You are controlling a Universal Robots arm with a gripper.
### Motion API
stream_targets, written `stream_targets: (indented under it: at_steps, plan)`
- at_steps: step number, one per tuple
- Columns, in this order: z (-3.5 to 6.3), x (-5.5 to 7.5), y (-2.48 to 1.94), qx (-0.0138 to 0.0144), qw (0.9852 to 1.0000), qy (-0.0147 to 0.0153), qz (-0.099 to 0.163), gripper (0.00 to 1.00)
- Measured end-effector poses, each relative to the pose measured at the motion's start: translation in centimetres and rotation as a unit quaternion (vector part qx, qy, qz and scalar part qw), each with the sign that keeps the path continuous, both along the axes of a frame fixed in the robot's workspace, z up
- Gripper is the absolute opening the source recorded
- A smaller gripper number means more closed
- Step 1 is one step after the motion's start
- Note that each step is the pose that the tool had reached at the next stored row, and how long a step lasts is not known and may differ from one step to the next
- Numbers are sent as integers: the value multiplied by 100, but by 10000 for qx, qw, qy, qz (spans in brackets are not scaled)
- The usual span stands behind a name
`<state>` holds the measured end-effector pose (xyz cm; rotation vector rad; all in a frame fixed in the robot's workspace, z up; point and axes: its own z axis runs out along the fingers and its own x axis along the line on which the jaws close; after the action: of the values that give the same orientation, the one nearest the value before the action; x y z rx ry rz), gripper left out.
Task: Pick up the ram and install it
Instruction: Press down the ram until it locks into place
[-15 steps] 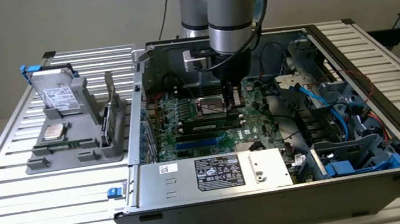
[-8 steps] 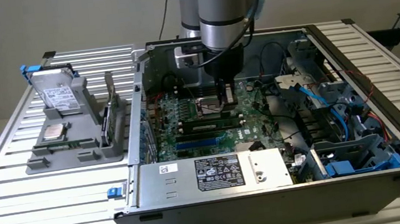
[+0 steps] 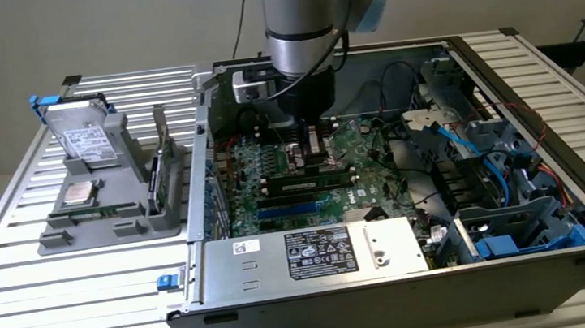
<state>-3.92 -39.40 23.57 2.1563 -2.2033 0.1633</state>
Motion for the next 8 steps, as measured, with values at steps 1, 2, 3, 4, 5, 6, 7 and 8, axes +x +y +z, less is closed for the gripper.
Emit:
stream_targets:
  at_steps: [1,2,3,4,5,6,7,8]
  plan:
    - [0,-30,-1,3,10000,0,0,11]
    - [0,-53,-2,6,10000,0,0,11]
    - [0,-57,-1,6,10000,0,0,11]
    - [0,-57,-2,6,10000,0,1,11]
    - [0,-57,-2,6,10000,0,0,11]
    - [-1,-67,-3,7,10000,0,0,11]
    - [-1,-86,-3,6,10000,0,0,11]
    - [-2,-109,-3,6,10000,-1,0,11]
